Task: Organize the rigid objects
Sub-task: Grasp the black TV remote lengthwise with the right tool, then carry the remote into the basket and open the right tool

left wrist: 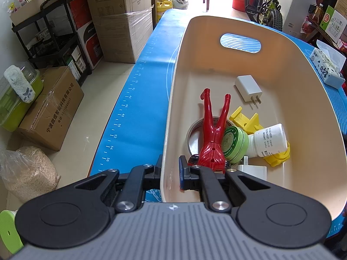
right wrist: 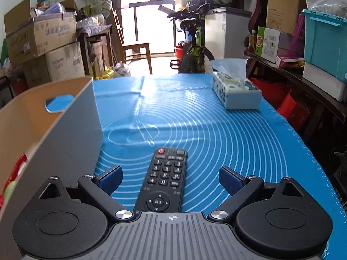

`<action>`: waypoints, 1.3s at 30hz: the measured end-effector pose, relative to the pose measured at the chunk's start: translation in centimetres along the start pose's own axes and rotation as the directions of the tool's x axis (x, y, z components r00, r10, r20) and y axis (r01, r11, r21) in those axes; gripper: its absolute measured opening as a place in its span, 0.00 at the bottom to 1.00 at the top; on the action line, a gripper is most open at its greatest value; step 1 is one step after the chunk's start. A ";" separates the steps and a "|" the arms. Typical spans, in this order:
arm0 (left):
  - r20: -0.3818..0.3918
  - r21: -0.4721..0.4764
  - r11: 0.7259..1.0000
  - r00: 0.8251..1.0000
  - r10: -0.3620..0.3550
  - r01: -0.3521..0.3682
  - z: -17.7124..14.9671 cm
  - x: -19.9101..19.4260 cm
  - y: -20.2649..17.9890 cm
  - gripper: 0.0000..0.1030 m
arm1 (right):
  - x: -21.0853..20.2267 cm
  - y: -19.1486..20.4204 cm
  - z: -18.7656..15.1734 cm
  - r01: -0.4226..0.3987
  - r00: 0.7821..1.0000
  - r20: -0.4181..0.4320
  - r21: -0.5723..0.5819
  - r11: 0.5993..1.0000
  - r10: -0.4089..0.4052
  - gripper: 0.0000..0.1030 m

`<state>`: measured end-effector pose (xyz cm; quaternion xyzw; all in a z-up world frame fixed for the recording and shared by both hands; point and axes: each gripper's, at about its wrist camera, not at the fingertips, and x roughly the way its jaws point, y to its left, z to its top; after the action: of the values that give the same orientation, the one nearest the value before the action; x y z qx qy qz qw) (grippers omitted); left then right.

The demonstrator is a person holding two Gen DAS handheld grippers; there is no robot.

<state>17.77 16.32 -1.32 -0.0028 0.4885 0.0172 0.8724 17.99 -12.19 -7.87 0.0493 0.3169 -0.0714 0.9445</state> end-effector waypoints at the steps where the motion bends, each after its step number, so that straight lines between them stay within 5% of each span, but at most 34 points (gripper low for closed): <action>1: 0.000 0.000 1.000 1.000 0.000 0.000 0.0 0.0 0.0 0.12 | 0.4 0.2 -0.3 0.001 1.000 -0.007 -0.003 1.000 -0.001 0.93; 11: 0.000 0.001 1.000 1.000 0.001 -0.001 0.0 0.0 0.0 0.13 | 2.9 1.1 -2.7 0.079 0.995 -0.059 0.015 0.997 -0.078 0.93; 17: 0.000 0.004 1.000 1.000 0.003 -0.003 0.0 0.0 0.1 0.13 | 3.2 1.5 -3.1 0.099 0.995 -0.018 0.023 0.995 -0.099 0.90; 24: 0.000 0.005 1.000 1.000 0.004 -0.004 0.0 0.0 0.1 0.13 | 2.6 1.7 -2.9 0.065 0.998 0.012 0.017 0.998 -0.065 0.54; 39: -0.001 0.005 1.000 1.000 0.006 -0.006 0.0 0.0 0.0 0.13 | -0.8 -0.2 -0.2 -0.017 0.998 0.058 0.087 0.996 0.012 0.53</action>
<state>17.72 16.36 -1.30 0.0006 0.4890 0.0185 0.8721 17.22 -12.24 -7.62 0.0907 0.2858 -0.0799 0.9506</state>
